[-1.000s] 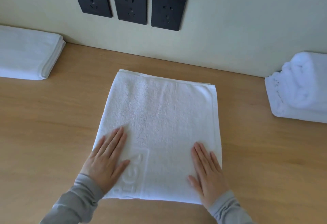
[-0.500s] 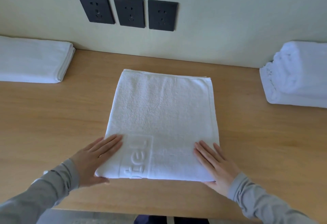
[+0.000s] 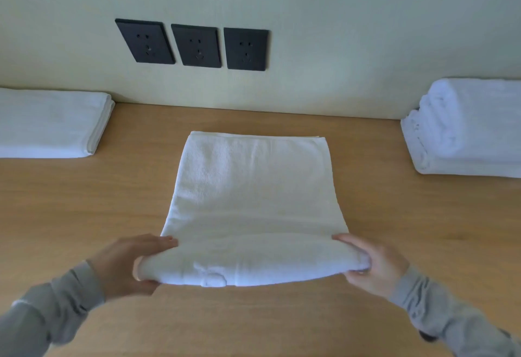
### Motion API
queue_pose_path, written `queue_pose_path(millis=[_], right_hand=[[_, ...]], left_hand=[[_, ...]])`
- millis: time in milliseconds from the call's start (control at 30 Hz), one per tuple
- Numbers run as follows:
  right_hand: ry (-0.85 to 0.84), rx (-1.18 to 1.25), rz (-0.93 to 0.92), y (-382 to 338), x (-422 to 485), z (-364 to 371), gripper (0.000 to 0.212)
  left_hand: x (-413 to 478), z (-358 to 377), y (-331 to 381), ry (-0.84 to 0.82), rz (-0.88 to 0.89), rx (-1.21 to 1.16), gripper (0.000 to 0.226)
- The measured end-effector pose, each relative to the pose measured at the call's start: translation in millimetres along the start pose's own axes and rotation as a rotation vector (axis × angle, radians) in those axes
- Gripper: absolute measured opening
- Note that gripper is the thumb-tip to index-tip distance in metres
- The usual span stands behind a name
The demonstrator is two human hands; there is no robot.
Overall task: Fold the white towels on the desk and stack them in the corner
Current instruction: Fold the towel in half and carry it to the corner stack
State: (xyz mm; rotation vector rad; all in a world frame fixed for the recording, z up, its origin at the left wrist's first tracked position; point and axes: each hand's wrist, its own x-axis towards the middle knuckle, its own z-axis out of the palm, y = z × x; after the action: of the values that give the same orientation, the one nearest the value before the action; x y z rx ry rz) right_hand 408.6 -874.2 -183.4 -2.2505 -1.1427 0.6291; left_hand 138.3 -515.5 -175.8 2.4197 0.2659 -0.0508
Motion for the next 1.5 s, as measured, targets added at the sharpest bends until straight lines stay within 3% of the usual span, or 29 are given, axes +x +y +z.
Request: queue_pose_path(millis=[67,167,233,267,333,400,500,600,733,933,1167,1267,1333,1367,1433,1500], right_hand=[[0.031,0.214,0.114,2,19,-24,0.050],[0.113,0.554,0.186,1,56,-47,0.043],[0.198,0.646,0.192,-3,81,-55,0.033],[0.240,0.668,0.191,-5,93,-57,0.027],[0.326,0.704,0.202,-9,116,-58,0.017],[0.428,0.730,0.247,-10,136,-52,0.018],[0.532,0.709,0.318,-10,162,-36,0.020],[0.567,0.634,0.383,-2,186,-25,0.019],[0.504,0.488,0.488,10,217,-24,0.031],[0.428,0.374,0.654,27,244,-16,0.041],[0.364,0.252,0.792,31,261,-9,0.052],[0.327,0.125,0.872,23,265,-8,0.053],[0.307,-0.010,0.853,14,263,-12,0.049],[0.317,-0.128,0.802,10,260,-15,0.046],[0.438,-0.337,0.578,-3,249,-18,0.045],[0.606,-0.398,0.234,-30,237,-8,0.044]], left_hand=[[14,-21,0,-0.011,-0.168,-0.230,0.052],[47,-46,-13,0.065,-0.250,-0.469,0.033],[69,-58,-19,0.151,-0.301,-0.540,0.023],[81,-62,-22,0.186,-0.335,-0.585,0.022],[103,-62,-27,0.263,-0.438,-0.724,0.040],[128,-55,-30,0.400,-0.557,-0.820,0.040],[166,-42,-32,0.561,-0.709,-0.653,0.043],[196,-36,-35,0.588,-0.799,-0.522,0.052],[224,-33,-51,0.534,-0.884,-0.308,0.067],[244,-16,-74,0.395,-0.954,-0.140,0.071],[250,-10,-64,0.421,-1.053,0.006,0.069],[246,-13,-40,0.552,-0.871,0.285,0.048],[238,-10,-17,0.631,-0.599,0.401,0.050],[235,-3,-2,0.570,-0.492,0.424,0.057],[228,22,31,0.411,-0.332,0.450,0.065],[221,49,55,0.257,-0.275,0.486,0.068]])
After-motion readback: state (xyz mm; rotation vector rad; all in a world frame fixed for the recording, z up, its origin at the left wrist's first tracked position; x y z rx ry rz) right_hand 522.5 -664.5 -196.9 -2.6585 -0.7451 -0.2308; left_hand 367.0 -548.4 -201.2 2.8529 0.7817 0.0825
